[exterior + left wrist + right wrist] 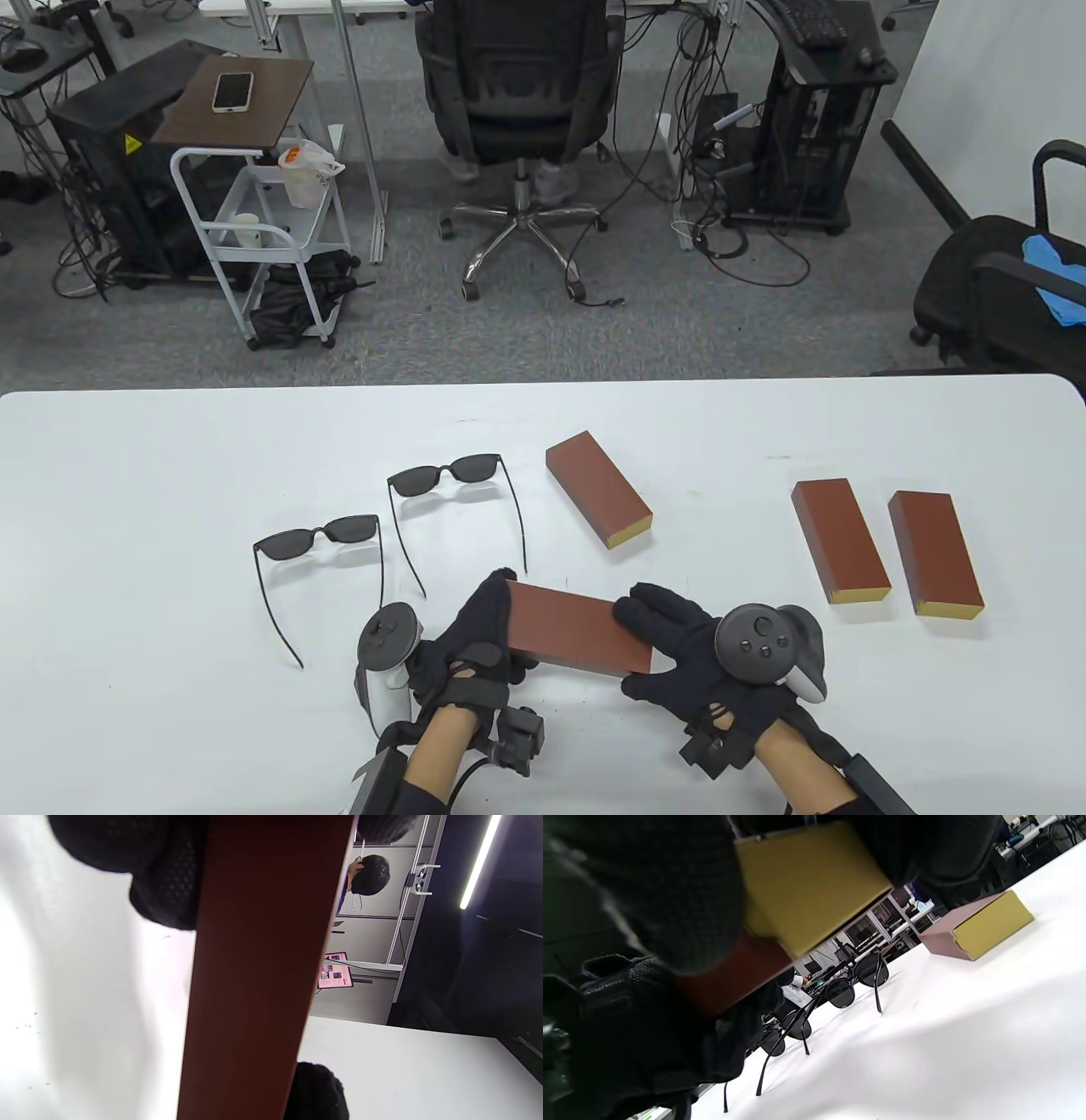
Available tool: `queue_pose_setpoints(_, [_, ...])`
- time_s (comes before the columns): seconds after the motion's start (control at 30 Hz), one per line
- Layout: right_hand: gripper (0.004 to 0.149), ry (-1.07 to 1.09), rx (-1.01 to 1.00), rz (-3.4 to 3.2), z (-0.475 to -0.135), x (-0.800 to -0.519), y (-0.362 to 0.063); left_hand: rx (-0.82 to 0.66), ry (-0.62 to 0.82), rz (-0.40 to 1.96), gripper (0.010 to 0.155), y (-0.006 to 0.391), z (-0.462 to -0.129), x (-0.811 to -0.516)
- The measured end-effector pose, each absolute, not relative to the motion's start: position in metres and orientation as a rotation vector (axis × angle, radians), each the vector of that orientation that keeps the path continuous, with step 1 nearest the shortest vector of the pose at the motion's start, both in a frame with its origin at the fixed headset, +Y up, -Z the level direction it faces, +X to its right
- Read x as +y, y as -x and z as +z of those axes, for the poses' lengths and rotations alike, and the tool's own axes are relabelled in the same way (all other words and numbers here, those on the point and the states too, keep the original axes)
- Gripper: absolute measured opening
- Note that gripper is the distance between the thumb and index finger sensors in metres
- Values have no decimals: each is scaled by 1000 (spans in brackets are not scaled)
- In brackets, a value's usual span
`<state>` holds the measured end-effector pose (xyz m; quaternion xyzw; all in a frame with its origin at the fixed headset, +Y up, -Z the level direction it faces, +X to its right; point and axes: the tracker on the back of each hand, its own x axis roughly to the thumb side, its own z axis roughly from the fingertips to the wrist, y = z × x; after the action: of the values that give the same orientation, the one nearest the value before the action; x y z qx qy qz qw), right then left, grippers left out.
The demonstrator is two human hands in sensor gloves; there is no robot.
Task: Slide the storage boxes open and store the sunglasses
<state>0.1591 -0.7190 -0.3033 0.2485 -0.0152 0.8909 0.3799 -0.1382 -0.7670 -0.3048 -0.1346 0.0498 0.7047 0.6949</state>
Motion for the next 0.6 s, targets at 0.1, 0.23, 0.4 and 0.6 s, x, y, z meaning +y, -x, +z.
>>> queue_pose_setpoints(0.1, [74,-642,-70,2304,-304,-717,-159,101,309,1575,71,138,-306,-768])
queue_pose_setpoints(0.23, [73,-678,-115,2343,-307,-712,-160,98,268,1534,70,140,-307,-766])
queue_pose_setpoints(0.4, [73,-611,-142,2333,-320,-707,-166,32,177,1387,69,145,-310,-754])
queue_pose_setpoints(0.6, [70,-186,-400,2517,-352,-698,-185,-23,-51,1033,67,151,-308,-729])
